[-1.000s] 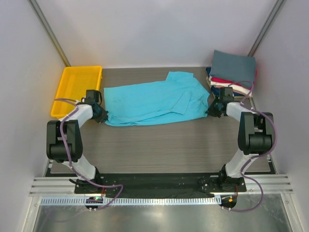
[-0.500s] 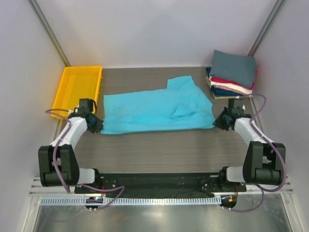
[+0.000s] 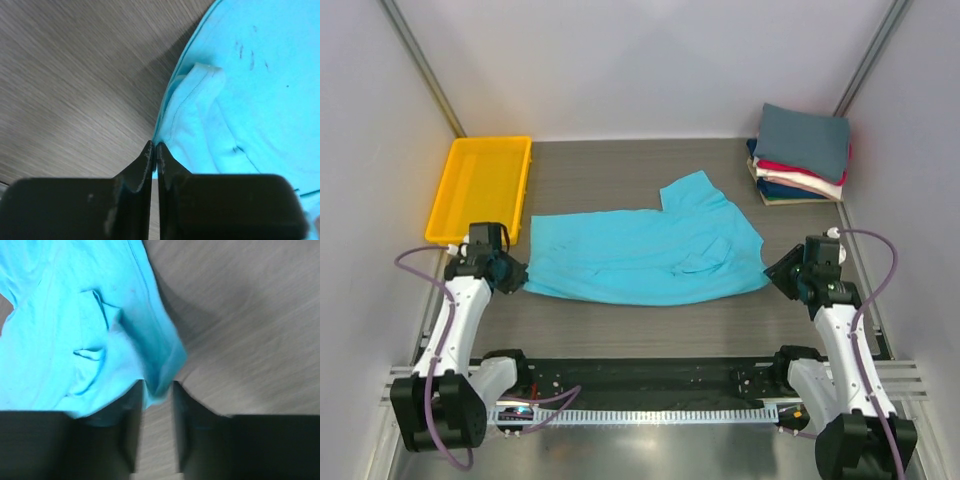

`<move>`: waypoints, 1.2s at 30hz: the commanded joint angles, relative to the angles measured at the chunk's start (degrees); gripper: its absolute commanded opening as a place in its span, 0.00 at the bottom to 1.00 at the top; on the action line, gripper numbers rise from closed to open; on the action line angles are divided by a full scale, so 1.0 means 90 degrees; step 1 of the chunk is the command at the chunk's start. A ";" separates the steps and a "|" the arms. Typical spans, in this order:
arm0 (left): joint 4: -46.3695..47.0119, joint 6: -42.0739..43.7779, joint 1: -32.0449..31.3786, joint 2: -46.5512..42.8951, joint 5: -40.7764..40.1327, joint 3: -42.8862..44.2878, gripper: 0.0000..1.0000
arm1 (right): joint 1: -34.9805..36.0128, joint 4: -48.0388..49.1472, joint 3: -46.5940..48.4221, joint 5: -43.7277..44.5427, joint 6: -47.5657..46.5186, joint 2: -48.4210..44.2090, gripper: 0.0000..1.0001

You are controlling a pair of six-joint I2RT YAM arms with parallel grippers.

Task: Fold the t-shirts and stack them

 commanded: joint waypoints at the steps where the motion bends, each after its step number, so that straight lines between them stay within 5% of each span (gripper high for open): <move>1: -0.0573 -0.0221 0.0055 -0.0584 0.0152 -0.0119 0.08 | -0.0029 -0.0665 -0.0075 -0.0186 0.0541 -0.0563 0.44; 3: -0.0672 -0.0280 0.0065 -0.0800 0.0230 -0.0129 0.20 | -0.0029 -0.0871 -0.0054 -0.0361 0.0795 -0.0933 0.68; 4: -0.0798 -0.0309 0.0055 -0.0917 0.0308 -0.0120 0.43 | -0.0029 -0.0958 -0.0026 -0.0333 0.0815 -0.1022 0.73; 8: -0.1150 -0.0281 0.0065 -0.1337 0.0163 0.0279 0.69 | -0.0029 -0.1359 0.0374 0.0000 0.0738 -0.1336 0.90; 13: -0.0480 0.0129 0.0045 -0.1378 0.0220 0.0583 0.68 | -0.0010 -0.0268 0.0774 -0.1072 0.0105 -0.0674 0.86; 16: -0.0068 0.0373 0.0016 -0.0842 0.0309 0.0671 0.65 | 0.0292 0.0125 0.1642 -0.0794 -0.0626 0.0692 0.86; 22: 0.0576 0.0764 -0.0208 0.0466 0.0074 0.1197 0.62 | 0.1716 0.0096 0.4473 0.0273 -0.1508 0.3924 0.86; 31: 0.1085 0.1252 -0.0345 0.1269 0.0123 0.1609 0.60 | 0.2001 -0.0441 0.9745 0.1150 -0.2523 0.9008 0.84; 36: 0.1144 0.1233 -0.0404 0.1309 0.0377 0.1472 0.59 | 0.2129 -0.0842 1.2424 0.1747 -0.2837 1.0850 0.84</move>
